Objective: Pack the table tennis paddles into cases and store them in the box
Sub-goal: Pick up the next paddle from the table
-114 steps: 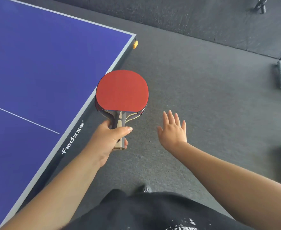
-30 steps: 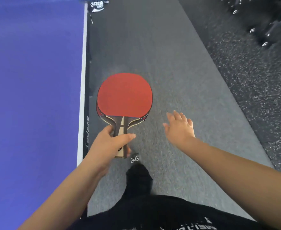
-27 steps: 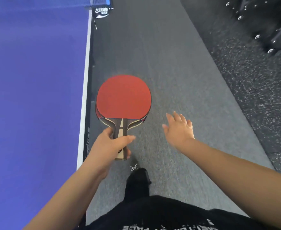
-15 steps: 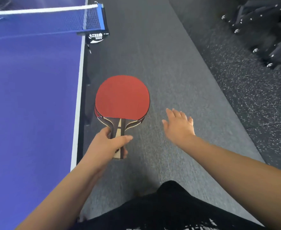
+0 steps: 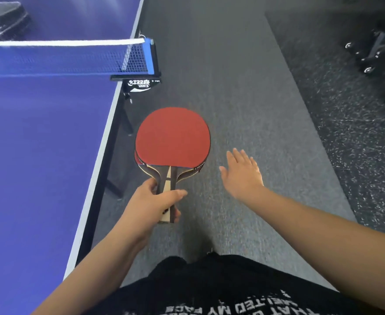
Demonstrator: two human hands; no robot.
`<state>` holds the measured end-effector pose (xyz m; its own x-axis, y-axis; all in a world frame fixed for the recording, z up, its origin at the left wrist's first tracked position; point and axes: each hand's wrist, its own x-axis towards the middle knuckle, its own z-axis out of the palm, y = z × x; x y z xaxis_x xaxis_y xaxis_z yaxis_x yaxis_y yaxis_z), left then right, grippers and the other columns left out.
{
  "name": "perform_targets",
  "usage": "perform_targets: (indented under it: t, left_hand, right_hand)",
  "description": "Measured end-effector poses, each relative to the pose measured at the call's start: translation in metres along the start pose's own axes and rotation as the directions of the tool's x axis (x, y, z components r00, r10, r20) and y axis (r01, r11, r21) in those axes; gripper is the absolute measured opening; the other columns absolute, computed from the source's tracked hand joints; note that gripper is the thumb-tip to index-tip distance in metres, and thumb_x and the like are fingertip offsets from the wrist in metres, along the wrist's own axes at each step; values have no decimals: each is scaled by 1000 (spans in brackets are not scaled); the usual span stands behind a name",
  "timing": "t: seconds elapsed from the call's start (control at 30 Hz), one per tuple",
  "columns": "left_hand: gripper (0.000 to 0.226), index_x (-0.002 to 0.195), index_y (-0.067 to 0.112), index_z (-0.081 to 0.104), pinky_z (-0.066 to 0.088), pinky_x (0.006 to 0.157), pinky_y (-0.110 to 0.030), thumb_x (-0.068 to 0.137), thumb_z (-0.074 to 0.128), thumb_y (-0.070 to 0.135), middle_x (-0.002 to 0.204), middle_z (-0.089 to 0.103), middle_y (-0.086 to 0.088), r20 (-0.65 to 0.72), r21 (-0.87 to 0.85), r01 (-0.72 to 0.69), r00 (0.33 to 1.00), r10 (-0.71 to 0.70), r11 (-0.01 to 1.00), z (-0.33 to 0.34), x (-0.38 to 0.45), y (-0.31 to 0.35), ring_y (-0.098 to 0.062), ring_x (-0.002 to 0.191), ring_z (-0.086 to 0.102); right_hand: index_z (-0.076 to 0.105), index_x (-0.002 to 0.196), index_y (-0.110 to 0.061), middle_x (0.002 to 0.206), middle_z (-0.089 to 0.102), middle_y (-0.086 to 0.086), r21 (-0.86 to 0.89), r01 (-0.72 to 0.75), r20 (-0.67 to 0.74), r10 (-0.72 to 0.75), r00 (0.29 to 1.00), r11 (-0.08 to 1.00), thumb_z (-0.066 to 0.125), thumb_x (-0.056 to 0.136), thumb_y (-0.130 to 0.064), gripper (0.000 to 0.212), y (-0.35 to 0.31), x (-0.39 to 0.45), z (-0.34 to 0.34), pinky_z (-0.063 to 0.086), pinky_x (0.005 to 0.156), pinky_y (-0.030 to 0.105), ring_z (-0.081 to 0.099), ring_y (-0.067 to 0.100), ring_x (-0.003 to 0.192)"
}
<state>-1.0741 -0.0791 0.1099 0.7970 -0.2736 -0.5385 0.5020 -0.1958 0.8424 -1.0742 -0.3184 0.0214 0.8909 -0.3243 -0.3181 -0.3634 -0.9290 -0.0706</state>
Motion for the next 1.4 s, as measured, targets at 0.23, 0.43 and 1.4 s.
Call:
perform_targets:
  t: [0.23, 0.43, 1.4]
  left_hand:
    - [33, 112, 5, 56, 52, 58, -34, 84, 73, 10, 101, 65, -30, -27, -16, -14, 1000, 13, 1000, 9, 90, 66, -23, 56, 57]
    - [38, 115, 4, 55, 52, 57, -33, 83, 74, 13, 99, 68, -26, 11, -10, -25, 1000, 25, 1000, 4, 200, 129, -22, 56, 58]
    - [77, 112, 3, 53, 46, 60, -39, 50, 80, 40, 101, 66, -31, -291, -201, -122, 955, 60, 972, 38, 556, 390, -25, 57, 57]
  right_hand:
    - [4, 156, -13, 163, 6, 8, -33, 33, -13, -33, 999, 999, 22, 104, -43, 62, -2, 118, -46, 8, 122, 45, 3, 26, 150]
    - [3, 156, -19, 163, 6, 6, -38, -5, -33, 4, 999, 999, 23, 104, -44, 61, -13, 227, -87, 9, 121, 50, 4, 28, 150]
    - [12, 155, -18, 163, 9, 9, -204, 272, -159, -306, 939, 940, 28, 103, -41, 59, -28, 725, -297, 12, 116, 56, 8, 32, 149]
